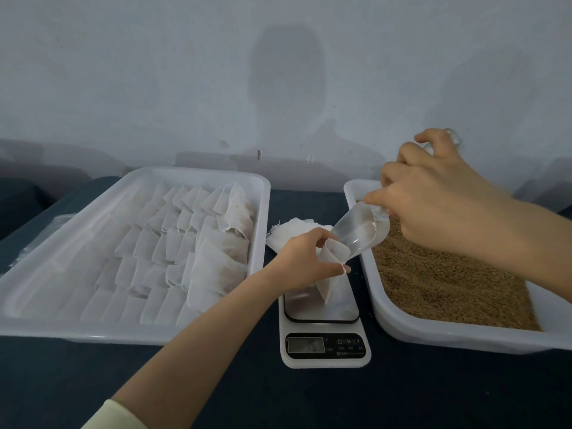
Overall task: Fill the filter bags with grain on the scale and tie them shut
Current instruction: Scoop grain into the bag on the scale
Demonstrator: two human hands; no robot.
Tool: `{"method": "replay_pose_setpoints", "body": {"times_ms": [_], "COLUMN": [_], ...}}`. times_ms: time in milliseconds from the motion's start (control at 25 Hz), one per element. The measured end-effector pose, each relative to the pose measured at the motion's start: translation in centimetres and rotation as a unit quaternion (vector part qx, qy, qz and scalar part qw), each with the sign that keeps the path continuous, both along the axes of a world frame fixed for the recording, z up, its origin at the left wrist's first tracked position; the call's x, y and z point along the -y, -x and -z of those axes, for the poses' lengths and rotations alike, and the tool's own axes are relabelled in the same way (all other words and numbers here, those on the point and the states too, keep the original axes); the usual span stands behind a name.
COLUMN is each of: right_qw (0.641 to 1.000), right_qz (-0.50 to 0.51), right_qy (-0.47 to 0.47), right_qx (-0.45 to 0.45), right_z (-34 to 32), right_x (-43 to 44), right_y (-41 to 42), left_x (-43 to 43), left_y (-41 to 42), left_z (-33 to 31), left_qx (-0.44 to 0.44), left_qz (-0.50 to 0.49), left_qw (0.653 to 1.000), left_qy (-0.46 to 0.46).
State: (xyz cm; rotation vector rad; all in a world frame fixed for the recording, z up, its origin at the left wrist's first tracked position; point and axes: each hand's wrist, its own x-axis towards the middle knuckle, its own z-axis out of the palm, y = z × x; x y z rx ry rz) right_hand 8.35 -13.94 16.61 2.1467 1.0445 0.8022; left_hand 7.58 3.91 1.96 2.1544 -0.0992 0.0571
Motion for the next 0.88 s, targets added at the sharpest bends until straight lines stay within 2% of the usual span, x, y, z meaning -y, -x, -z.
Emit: {"method": "replay_pose_setpoints", "body": {"times_ms": [120,320,400,520,600,760,880], "right_qw": [1.0,0.998,0.998,0.986,0.983,0.982,0.983], "right_qz": [-0.016,0.025,0.004,-0.036,0.0,0.093,0.097], "right_qy": [-0.021,-0.031,-0.046,-0.158,-0.18,-0.159,-0.13], "right_qx": [-0.017,-0.052,-0.053,-0.03,-0.019,-0.05,-0.09], "right_z": [0.1,-0.2,-0.5,-1.2,-1.1,2.4,6.7], "right_x": [0.3,0.9,1.6,4.6,7.7,13.5,15.9], "right_y": [-0.1,0.2,0.2,-1.4,-3.2,-5.7,-6.0], "left_x": [0.0,0.0,0.0,0.1,0.1,0.0,0.0], "left_y": [-0.1,0.0,0.1,0.1,0.1,0.0,0.0], "left_z": [0.1,0.1,0.1,0.1,0.1,0.3,0.3], "left_qx": [0.002,-0.008,-0.013,-0.014,-0.012,-0.01,-0.01], "left_qz": [-0.001,0.001,0.0,-0.004,-0.004,-0.001,-0.002], "left_qw": [1.0,1.0,1.0,1.0,1.0,1.0,1.0], "left_qy": [0.002,0.011,0.014,0.005,-0.002,-0.001,0.001]}}
